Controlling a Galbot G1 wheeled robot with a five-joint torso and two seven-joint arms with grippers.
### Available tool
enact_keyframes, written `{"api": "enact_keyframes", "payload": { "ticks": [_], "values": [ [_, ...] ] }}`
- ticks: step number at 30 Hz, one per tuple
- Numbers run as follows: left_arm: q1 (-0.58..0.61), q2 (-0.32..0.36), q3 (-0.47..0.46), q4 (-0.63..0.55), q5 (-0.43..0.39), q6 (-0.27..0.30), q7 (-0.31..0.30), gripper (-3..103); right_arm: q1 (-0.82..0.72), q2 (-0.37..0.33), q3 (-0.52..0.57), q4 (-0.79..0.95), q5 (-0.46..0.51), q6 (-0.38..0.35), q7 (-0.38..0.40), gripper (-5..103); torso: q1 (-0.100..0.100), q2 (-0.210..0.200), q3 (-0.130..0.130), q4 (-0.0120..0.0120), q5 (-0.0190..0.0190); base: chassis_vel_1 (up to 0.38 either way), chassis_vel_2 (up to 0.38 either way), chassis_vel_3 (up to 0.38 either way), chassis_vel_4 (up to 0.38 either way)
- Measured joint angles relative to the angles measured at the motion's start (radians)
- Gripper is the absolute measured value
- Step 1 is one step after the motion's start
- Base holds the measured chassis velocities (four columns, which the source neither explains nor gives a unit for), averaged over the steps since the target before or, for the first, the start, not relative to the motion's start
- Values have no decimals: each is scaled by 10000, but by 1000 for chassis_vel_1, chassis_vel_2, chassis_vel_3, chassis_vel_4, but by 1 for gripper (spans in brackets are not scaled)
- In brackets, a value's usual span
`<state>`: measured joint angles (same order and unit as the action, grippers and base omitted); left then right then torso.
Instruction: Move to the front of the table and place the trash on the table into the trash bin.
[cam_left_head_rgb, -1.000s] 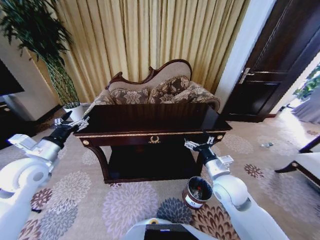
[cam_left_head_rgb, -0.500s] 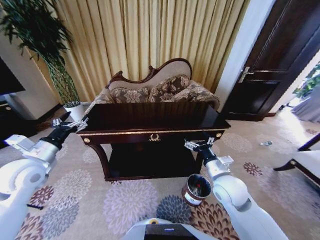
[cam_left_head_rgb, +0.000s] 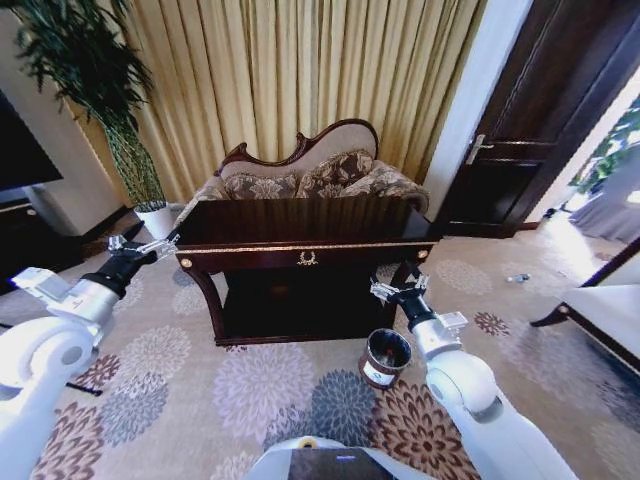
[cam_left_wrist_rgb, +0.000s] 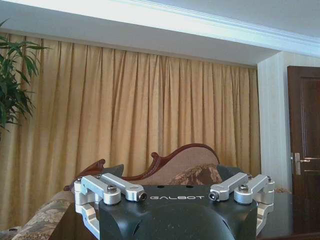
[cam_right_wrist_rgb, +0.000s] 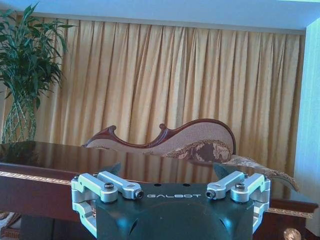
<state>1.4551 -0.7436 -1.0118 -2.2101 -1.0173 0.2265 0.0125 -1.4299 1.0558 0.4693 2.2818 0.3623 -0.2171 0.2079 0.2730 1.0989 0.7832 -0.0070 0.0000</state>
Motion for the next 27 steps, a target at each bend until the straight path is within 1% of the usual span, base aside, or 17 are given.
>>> {"api": "enact_keyframes", "payload": {
  "ticks": [14, 19, 23, 27],
  "values": [
    [44, -6, -47, 11, -12, 0, 0, 100, -157, 18, 13, 164, -9, -19, 138, 100, 4, -3, 2, 1, -1, 148, -146, -138, 149],
    [59, 20, -129, 13, -40, 0, 6, 100, -232, 68, 23, 205, -81, -10, 175, 100, 4, -3, 2, -3, 1, 223, -226, -214, 226],
    [77, 23, -163, 17, -53, -1, 24, 100, -302, 94, 33, 271, -121, 1, 191, 100, 1, -2, 0, 3, -2, 264, -263, -246, 262],
    [93, 4, -169, 22, -53, -4, 45, 100, -361, 116, 48, 322, -139, 4, 210, 100, 1, -2, 0, -2, -1, 250, -232, -254, 248]
  ]
}}
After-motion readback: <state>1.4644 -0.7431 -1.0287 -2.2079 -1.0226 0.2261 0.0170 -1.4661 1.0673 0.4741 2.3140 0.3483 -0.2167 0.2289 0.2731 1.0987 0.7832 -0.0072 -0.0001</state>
